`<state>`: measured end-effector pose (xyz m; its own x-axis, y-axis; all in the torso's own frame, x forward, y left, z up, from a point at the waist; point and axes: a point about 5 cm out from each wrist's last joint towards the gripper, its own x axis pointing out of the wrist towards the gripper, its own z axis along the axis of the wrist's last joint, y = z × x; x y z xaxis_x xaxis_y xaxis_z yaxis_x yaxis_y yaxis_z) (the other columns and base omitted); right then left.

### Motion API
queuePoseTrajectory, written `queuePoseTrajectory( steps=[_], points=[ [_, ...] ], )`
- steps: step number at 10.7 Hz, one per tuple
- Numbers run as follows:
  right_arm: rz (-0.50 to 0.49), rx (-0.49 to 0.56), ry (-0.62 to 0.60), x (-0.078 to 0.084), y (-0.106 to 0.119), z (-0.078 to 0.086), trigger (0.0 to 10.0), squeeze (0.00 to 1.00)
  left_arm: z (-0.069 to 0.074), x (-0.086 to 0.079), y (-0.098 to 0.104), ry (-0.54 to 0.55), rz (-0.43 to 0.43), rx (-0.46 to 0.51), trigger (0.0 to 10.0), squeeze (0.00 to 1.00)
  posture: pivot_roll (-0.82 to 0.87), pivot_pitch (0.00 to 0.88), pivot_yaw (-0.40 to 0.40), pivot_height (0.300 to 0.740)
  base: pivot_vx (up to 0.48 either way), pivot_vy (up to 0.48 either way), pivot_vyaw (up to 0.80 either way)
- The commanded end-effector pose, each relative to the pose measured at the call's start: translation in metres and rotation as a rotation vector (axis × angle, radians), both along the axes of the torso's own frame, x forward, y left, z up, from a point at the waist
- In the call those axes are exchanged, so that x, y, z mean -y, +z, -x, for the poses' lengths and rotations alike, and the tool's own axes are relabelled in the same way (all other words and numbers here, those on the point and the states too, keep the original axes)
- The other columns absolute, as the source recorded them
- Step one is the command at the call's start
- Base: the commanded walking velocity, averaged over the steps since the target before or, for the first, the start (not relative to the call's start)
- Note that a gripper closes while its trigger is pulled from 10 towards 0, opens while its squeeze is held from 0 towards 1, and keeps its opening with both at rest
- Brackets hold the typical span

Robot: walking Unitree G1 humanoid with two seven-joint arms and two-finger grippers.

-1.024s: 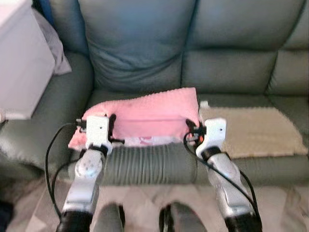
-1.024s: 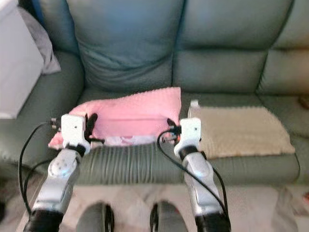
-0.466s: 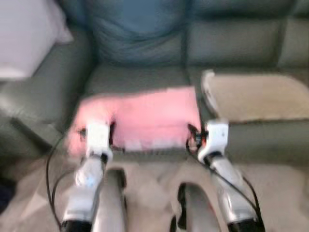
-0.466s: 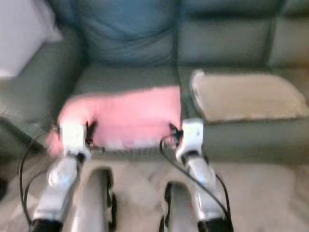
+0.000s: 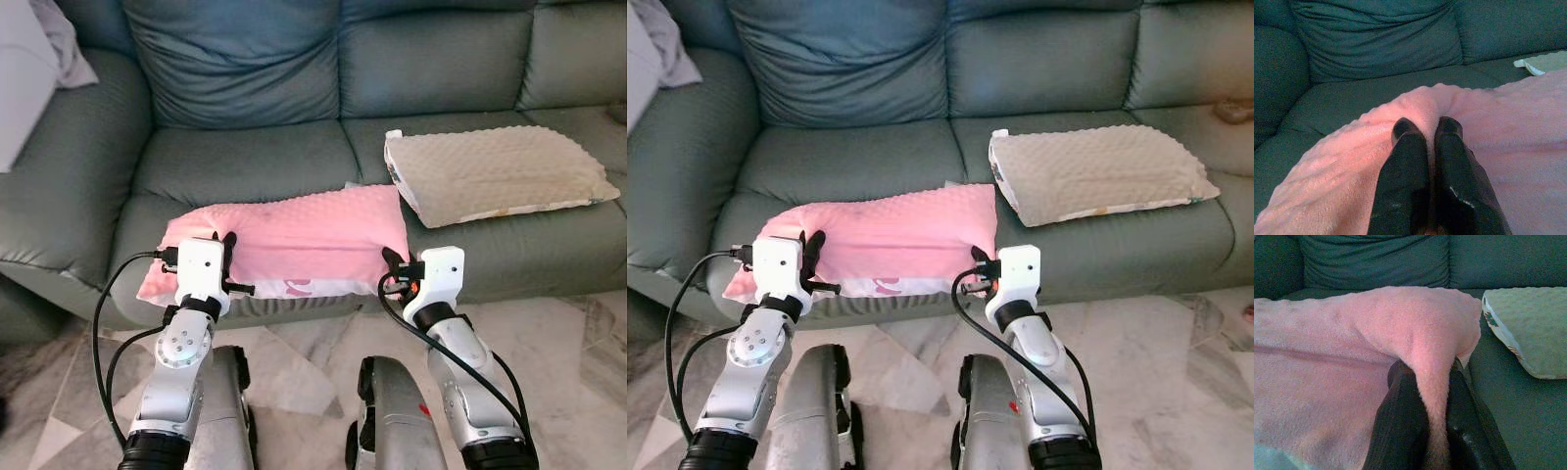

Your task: Move the pillow to the sofa

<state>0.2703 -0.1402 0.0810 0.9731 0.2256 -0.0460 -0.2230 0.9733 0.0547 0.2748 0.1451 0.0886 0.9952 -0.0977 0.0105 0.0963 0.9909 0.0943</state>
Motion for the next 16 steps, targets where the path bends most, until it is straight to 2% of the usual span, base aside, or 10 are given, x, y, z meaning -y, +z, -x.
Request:
queuePoseTrajectory(
  steps=[1, 4, 7, 13, 15, 16],
  points=[
    [0.005, 0.023, -0.026, 0.005, 0.005, -0.002, 10.0, 0.00, -0.002, -0.008, 0.006, 0.041, -0.010, 0.034, 10.0, 0.00, -0.06, 0.140, -0.025, 0.609, 0.000, 0.000, 0.00],
    [0.010, 0.039, -0.010, 0.007, 0.009, -0.004, 10.0, 0.00, -0.003, -0.007, 0.006, 0.055, -0.011, 0.035, 10.0, 0.00, -0.07, 0.141, -0.026, 0.609, 0.272, 0.000, 0.00],
    [0.018, 0.039, -0.017, 0.009, 0.009, -0.005, 10.0, 0.00, -0.004, -0.006, 0.006, 0.052, -0.009, 0.037, 10.0, 0.00, -0.07, 0.142, -0.025, 0.609, 0.294, 0.000, 0.80],
    [0.014, 0.033, -0.028, 0.008, 0.008, -0.005, 10.0, 0.00, -0.004, -0.003, 0.005, 0.035, -0.011, 0.025, 10.0, 0.00, -0.06, 0.150, -0.024, 0.609, 0.171, 0.000, 0.00],
    [0.014, 0.019, -0.013, 0.005, 0.005, -0.001, 10.0, 0.00, -0.005, 0.002, 0.005, 0.018, -0.014, 0.035, 10.0, 0.00, -0.06, 0.180, -0.028, 0.609, 0.000, 0.000, 0.00],
    [0.061, 0.008, -0.011, 0.010, 0.002, -0.004, 10.0, 0.00, -0.013, 0.002, 0.001, 0.012, -0.032, 0.031, 10.0, 0.00, -0.05, 0.221, -0.032, 0.609, 0.000, 0.000, 0.00]
  ],
)
